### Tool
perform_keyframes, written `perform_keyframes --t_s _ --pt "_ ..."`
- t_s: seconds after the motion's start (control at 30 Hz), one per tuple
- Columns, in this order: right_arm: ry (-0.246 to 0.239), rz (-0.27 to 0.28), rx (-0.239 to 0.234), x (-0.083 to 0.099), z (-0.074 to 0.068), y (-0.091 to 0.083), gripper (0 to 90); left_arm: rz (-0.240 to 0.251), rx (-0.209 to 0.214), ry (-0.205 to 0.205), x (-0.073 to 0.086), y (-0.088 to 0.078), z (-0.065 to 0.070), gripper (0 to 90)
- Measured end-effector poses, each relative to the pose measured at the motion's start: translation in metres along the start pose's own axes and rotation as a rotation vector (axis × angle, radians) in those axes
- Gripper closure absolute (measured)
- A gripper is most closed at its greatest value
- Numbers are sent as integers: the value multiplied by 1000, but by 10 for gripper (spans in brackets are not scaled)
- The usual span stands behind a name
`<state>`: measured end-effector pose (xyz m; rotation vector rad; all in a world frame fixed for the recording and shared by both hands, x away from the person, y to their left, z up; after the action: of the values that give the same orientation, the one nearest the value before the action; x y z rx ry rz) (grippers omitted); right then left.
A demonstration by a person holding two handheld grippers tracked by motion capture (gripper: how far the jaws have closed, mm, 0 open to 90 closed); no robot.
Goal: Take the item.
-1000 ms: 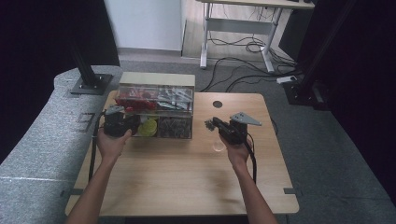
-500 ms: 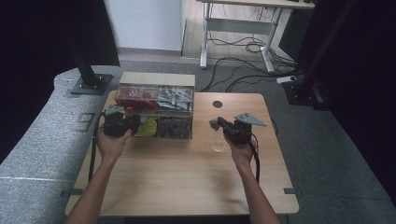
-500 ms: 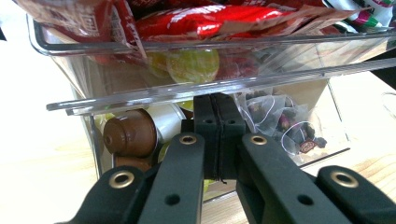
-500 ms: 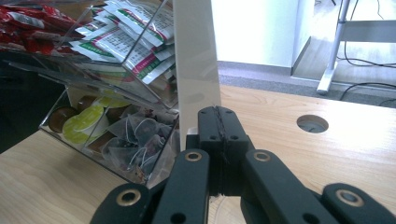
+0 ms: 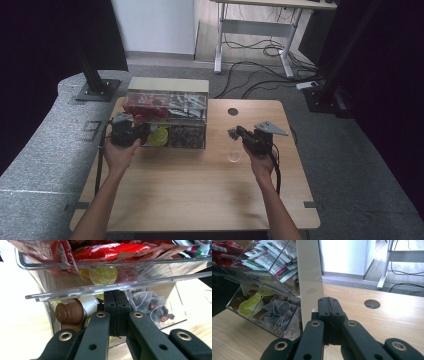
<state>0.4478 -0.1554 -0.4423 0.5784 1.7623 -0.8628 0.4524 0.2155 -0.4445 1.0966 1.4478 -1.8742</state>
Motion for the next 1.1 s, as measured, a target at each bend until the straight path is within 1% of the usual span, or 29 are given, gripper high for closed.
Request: perform_keyframes --t_s 0.53,0.77,0.97,1.0,1.03,1.1 --pt "9 -4 26 4 12 -6 889 0 0 -1 0 1 1 896" --pt "15 -11 34 7 17 -6 889 -1 1 -1 1 1 1 897" --pt "15 -19 32 9 18 -3 888 -5 1 1 2 3 2 896" --pt "13 -27 25 10 18 -2 881 -5 1 1 2 3 2 896" --pt "11 -44 18 11 18 0 845 -5 0 1 2 3 2 896" --pt "-7 -59 34 14 18 2 807 -4 2 1 2 3 2 896"
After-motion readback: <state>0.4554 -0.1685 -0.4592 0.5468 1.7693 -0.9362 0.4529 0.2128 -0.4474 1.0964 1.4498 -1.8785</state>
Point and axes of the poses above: each handheld gripper's, and its own axes: y roughly forward along the jaws, x roughly out of its underside, z roughly to its right, the point moved 6 cm from there along y, roughly forward along the jaws, and after that the axes turned 7 degrees about -x, right-handed, at the moved point
